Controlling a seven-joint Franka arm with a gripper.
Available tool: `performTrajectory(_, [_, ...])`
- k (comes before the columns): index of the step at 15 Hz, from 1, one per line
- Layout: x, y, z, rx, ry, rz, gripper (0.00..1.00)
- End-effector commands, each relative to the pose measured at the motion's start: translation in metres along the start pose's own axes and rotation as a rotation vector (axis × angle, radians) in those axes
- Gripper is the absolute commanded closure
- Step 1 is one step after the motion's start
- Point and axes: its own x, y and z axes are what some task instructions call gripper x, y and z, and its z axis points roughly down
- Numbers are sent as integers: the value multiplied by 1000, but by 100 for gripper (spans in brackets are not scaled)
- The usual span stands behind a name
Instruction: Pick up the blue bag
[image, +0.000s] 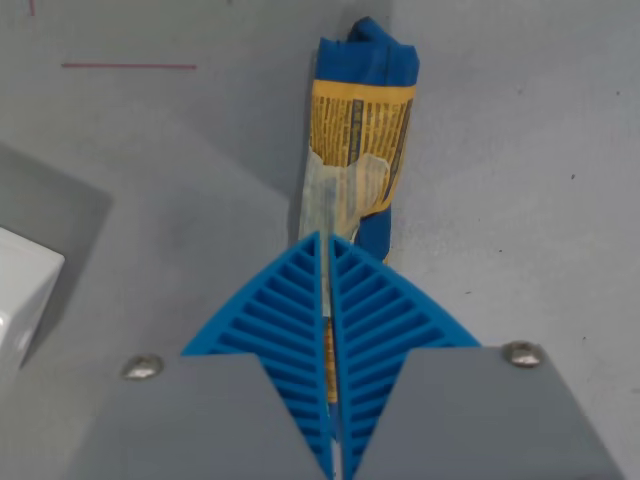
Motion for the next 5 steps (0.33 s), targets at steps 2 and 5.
performTrajectory(2, [-8,1,-6,62,111,-16,100])
performTrajectory(5, [-14,3,-20,62,97,-18,100])
